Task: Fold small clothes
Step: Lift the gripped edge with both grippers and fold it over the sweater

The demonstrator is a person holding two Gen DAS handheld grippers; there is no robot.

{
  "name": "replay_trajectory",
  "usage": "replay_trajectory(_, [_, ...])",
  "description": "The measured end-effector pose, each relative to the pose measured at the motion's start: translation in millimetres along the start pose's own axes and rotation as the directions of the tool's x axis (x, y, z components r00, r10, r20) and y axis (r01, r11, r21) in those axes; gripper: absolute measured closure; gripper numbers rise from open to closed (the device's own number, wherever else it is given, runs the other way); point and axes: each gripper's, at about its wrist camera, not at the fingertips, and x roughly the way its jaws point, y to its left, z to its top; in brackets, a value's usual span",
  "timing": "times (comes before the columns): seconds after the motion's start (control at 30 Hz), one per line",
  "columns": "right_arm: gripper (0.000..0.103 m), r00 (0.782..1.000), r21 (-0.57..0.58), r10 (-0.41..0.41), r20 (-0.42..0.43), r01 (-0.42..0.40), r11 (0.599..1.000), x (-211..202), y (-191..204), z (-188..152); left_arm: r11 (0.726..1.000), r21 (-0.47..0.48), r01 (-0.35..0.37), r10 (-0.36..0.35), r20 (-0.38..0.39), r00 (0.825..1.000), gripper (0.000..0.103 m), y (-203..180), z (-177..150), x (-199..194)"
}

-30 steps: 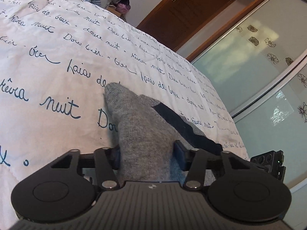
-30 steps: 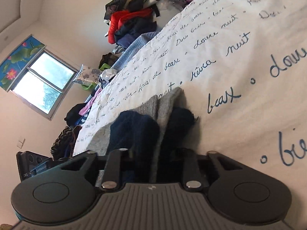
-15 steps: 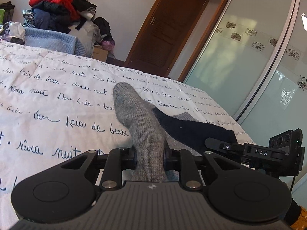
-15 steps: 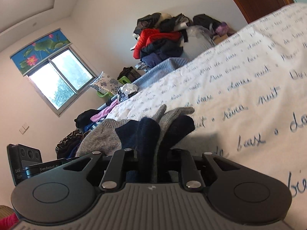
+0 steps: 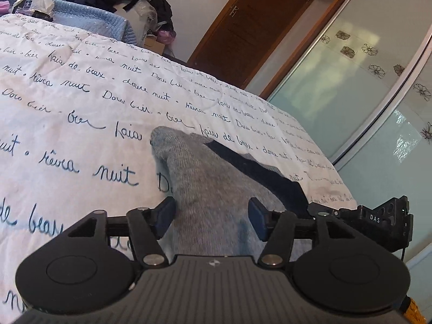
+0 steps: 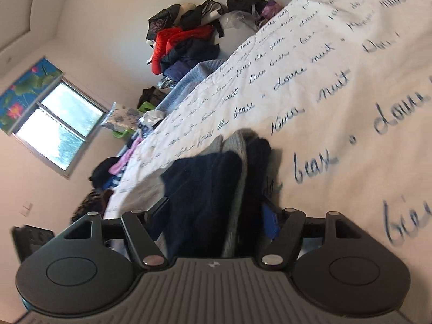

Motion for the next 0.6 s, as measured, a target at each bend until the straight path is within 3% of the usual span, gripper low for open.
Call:
replay_trajectory(0.1, [0.032,0.997,0.012,0.050,-0.063,-0.049,0.999,-20.8,-1.0,-20.7,0.999,-0.017,0.030,-0.030,-0.015,0.999,0.038,2.1,-22.0,-24.1])
replay_trajectory(0.23, [0.033,0.990,0.001,0.079,-0.115,-0.080,0.997,-40.4,1.8,-50.5,0.994,-0.058,0.092,-0.095,-0.065,0.993,0.027,2.4,-51.9,-41.0])
replay_trajectory(0.3, [0.033,0.984,0.006,0.110,-0.138,-0.110,0.994,-46.5,5.1,-61.8,0.987,-0.089,0.134,-0.144,-0.118,0.983,0.026,2.3,-65.6,-40.5])
replay_trajectory(0.43, [0.033,0.987,-0.033,0.078,-0.143,-0.084,0.996,-47.4,17.3,-75.3,0.990,-0.039,0.135,-0.139,-0.145,0.980,0.030,-7.4,-84.7,-34.1])
replay_trajectory(0.5, [0.036,0.985,-0.004,0.103,-0.141,-0.105,0.994,-42.6,17.9,-75.6,0.991,-0.049,0.128,-0.134,-0.150,0.980,0.062,-7.2,-85.6,-29.2])
replay_trajectory(0.53, [0.051,0.985,0.004,0.093,-0.144,-0.093,0.996,-38.3,18.4,-76.4,0.991,-0.065,0.119,-0.128,-0.156,0.979,0.069,-4.9,-84.8,-27.1])
replay_trajectory(0.57, [0.076,0.986,0.006,0.060,-0.157,-0.059,0.998,-32.9,17.9,-76.8,0.991,-0.081,0.105,-0.117,-0.155,0.981,0.081,-1.7,-83.8,-26.7])
replay_trajectory(0.6, [0.084,0.986,0.003,0.028,-0.164,-0.027,1.000,-29.1,16.7,-78.3,0.990,-0.098,0.104,-0.118,-0.155,0.981,0.087,1.5,-82.9,-27.1])
